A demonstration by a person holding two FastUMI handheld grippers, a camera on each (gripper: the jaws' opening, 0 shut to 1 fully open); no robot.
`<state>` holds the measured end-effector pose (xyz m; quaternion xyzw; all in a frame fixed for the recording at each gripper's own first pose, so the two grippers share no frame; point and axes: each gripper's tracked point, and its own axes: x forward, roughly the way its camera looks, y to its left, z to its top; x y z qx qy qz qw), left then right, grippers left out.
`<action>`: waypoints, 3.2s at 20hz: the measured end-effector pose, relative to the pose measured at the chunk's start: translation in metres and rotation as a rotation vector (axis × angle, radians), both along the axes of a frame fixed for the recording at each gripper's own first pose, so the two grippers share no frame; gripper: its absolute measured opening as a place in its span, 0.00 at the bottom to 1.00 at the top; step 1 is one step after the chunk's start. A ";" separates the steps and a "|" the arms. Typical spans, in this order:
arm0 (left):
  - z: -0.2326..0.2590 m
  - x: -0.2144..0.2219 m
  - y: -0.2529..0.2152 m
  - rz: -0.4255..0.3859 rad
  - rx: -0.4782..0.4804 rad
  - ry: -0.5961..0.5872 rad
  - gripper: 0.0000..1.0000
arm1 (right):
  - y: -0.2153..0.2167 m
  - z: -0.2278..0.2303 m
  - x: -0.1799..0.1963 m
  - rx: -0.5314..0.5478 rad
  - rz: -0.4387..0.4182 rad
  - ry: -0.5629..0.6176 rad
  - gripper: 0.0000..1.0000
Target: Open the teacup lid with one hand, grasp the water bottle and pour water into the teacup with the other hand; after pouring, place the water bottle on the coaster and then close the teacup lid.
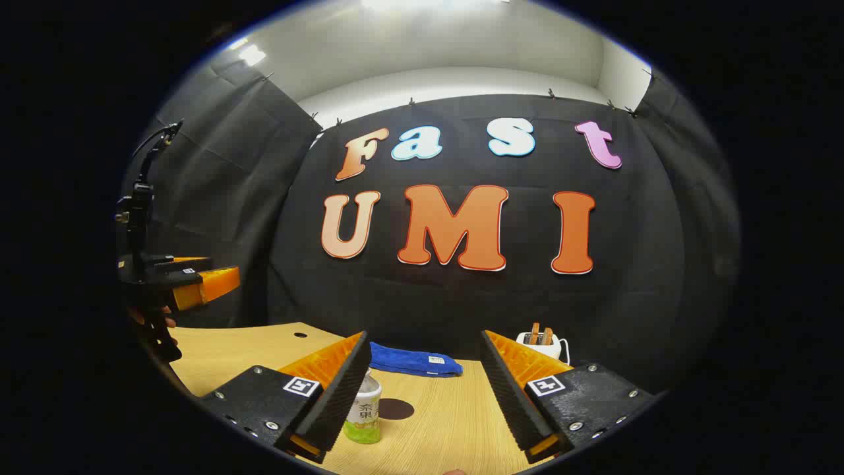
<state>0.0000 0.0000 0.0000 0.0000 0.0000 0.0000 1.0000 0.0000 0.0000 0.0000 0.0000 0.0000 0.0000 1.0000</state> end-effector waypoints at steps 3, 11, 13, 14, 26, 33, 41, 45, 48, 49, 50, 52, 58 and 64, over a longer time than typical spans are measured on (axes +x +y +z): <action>-0.003 -0.001 0.003 0.006 -0.006 0.003 0.98 | 0.003 0.000 0.000 -0.001 0.004 0.001 0.99; -0.004 0.002 0.005 0.008 -0.004 0.004 0.98 | 0.006 0.000 0.005 0.003 0.005 -0.001 0.99; -0.004 0.003 0.004 0.008 -0.005 0.002 0.98 | 0.007 0.002 0.007 0.003 0.009 -0.003 0.98; -0.005 0.004 0.003 0.007 -0.006 0.004 0.98 | 0.009 0.003 0.007 0.002 0.010 -0.004 0.98; -0.017 0.013 -0.004 -0.013 -0.011 0.032 0.98 | 0.018 -0.009 0.011 -0.009 0.039 0.020 0.99; -0.033 0.014 -0.022 -0.059 0.001 0.045 0.98 | 0.024 -0.027 0.009 -0.006 0.065 0.047 0.99; -0.085 0.017 -0.044 -0.125 0.025 0.140 0.98 | 0.034 -0.058 0.011 -0.009 0.109 0.086 0.99; -0.124 0.017 -0.052 -0.156 0.013 0.220 0.98 | 0.040 -0.082 0.012 -0.019 0.134 0.134 0.99; -0.149 0.018 -0.055 -0.182 0.005 0.271 0.98 | 0.040 -0.096 0.015 -0.022 0.136 0.166 0.99; -0.156 0.018 -0.055 -0.188 0.010 0.287 0.98 | 0.040 -0.099 0.016 -0.019 0.135 0.174 0.99; -0.165 0.019 -0.055 -0.193 0.019 0.306 0.98 | 0.042 -0.103 0.016 -0.015 0.138 0.180 0.99; -0.183 0.020 -0.056 -0.202 0.037 0.345 0.98 | 0.043 -0.110 0.019 -0.002 0.141 0.197 0.99; -0.225 0.018 -0.057 -0.219 0.071 0.435 0.85 | 0.047 -0.130 0.020 -0.006 0.156 0.244 0.99; -0.241 0.019 -0.055 -0.216 0.091 0.480 0.62 | 0.051 -0.141 0.023 -0.001 0.169 0.270 0.99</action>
